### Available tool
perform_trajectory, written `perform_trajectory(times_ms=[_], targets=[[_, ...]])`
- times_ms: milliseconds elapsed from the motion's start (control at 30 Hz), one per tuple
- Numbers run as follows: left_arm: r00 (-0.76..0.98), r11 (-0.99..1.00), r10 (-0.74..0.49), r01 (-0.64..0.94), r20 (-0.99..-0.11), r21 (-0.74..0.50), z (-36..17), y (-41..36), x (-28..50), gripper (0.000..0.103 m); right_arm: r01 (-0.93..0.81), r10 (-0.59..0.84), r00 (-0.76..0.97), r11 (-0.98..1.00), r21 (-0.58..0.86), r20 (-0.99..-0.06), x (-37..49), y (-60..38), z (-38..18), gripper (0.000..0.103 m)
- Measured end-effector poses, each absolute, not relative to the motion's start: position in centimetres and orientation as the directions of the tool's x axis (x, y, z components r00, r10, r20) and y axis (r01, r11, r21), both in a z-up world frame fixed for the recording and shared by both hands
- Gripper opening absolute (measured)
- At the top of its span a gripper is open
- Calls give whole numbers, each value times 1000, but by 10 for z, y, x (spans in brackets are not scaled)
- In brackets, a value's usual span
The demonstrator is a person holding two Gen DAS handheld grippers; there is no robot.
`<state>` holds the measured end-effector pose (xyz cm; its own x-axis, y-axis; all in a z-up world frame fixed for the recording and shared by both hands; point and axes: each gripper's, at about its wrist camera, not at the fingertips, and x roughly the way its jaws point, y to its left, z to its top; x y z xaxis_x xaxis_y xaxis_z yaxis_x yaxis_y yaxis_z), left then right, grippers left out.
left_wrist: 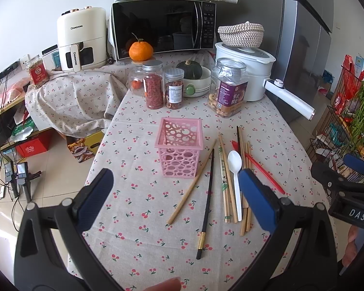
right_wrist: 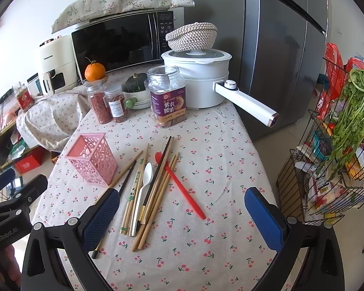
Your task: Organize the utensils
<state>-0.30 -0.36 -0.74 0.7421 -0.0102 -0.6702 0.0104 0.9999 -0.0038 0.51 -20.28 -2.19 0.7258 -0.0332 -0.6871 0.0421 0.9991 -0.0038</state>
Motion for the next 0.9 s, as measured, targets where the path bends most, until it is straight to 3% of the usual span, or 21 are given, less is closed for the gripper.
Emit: perform_trajectory(times_ms=[900], targets=[[745, 1000, -19, 17, -667, -10, -1, -14, 1, 103, 40, -29, 716, 999, 0, -698, 7, -203, -27, 103]])
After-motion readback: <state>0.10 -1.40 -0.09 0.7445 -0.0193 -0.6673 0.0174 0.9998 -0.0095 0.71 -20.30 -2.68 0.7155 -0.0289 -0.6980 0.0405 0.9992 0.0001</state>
